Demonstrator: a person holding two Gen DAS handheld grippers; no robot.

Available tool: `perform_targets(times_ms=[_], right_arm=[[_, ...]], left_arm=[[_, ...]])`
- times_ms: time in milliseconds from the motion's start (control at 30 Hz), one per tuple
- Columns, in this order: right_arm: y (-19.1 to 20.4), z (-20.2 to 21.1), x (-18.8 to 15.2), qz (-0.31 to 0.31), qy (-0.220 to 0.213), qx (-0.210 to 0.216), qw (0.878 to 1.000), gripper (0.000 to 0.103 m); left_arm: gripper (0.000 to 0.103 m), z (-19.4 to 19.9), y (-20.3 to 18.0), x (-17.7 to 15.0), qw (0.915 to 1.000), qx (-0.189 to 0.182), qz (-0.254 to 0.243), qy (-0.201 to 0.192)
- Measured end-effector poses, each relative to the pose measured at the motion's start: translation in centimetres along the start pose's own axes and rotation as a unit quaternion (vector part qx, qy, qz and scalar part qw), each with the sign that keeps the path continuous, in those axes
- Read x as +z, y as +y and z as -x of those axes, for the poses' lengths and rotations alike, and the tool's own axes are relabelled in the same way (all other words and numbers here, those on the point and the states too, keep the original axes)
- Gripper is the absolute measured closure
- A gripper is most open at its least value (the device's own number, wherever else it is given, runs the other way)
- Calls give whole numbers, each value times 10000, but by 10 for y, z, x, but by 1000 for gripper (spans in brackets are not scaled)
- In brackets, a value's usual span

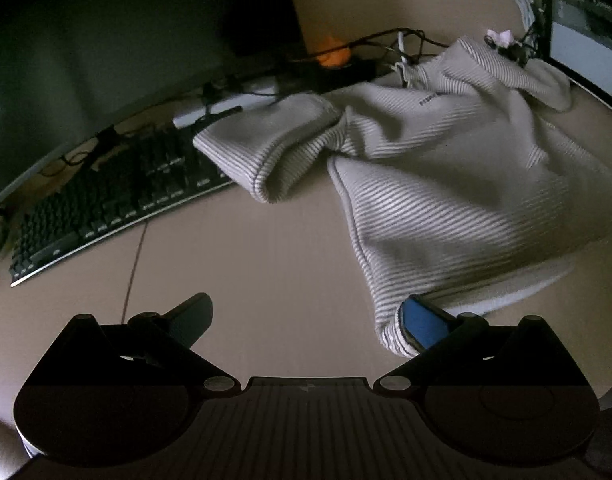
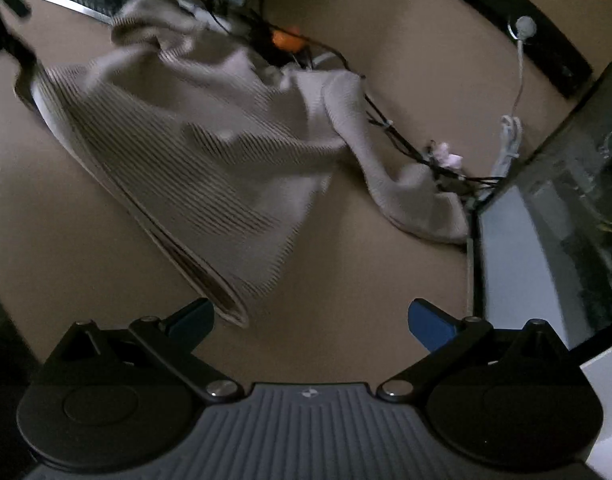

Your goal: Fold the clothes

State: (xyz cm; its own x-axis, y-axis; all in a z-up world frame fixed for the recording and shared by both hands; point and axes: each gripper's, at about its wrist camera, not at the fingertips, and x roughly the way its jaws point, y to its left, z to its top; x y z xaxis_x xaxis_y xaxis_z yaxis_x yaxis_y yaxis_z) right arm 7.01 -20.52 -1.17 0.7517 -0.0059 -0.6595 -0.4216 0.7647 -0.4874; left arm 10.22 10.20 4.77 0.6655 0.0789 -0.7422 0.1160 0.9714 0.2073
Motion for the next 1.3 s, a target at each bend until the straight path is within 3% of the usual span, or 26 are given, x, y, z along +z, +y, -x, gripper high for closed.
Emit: perform_targets(times_ms=[133,200,300,333,433,500,567,667,800,933,1067,1100,1200,1300], right_arm=[[-10,-13,9,-556,38,-145,9983,0],[-8,-23,14,-525,152,-208,9983,0],[-6,-31,19,-563,189,-365,9976,0],[-9,-30,21,-696,128,-421,9966,0],[-14,-28,24,-934,46,-519,9943,0],[-12,-33,23,-865,120,-536,9947,0],[-3,-38,18,-612,235,-551,9963,0],[5,-36,16,-508,202,-647,9964,0],[-3,-30,23,-731,169,-771,9942,0],[-24,-12,38,-818,-55,-1182,9896,0],[-62,23,47,-1307,-302,-1344,9818,0],[-67,31,47,-1353,-335,-1330,9813,0],[-66,35,45,-1258,-241,-1358,9824,0],[-55,26,46,-1079,-130,-1468,9832,0]], left_arm=[[0,0,-3,-3,9999,-169,7,30],[0,2,-3,-6,9993,-363,12,38],[0,14,-7,-16,9942,-1025,-324,95],[0,16,-10,-20,9931,-1060,-493,103],[0,6,-17,-27,9947,-564,-809,278],[0,-6,-10,-22,9976,-182,-570,358],[0,-9,3,-14,9990,-202,-143,380],[0,-9,12,-5,9994,-132,117,290],[0,-8,17,7,9998,146,27,152],[0,1,40,19,9925,1206,-183,-84],[0,28,86,22,9883,1475,334,-200],[0,37,92,20,9913,1220,389,-290],[0,57,70,10,9986,-166,76,-489],[0,61,13,-8,9904,-1005,-786,-527]])
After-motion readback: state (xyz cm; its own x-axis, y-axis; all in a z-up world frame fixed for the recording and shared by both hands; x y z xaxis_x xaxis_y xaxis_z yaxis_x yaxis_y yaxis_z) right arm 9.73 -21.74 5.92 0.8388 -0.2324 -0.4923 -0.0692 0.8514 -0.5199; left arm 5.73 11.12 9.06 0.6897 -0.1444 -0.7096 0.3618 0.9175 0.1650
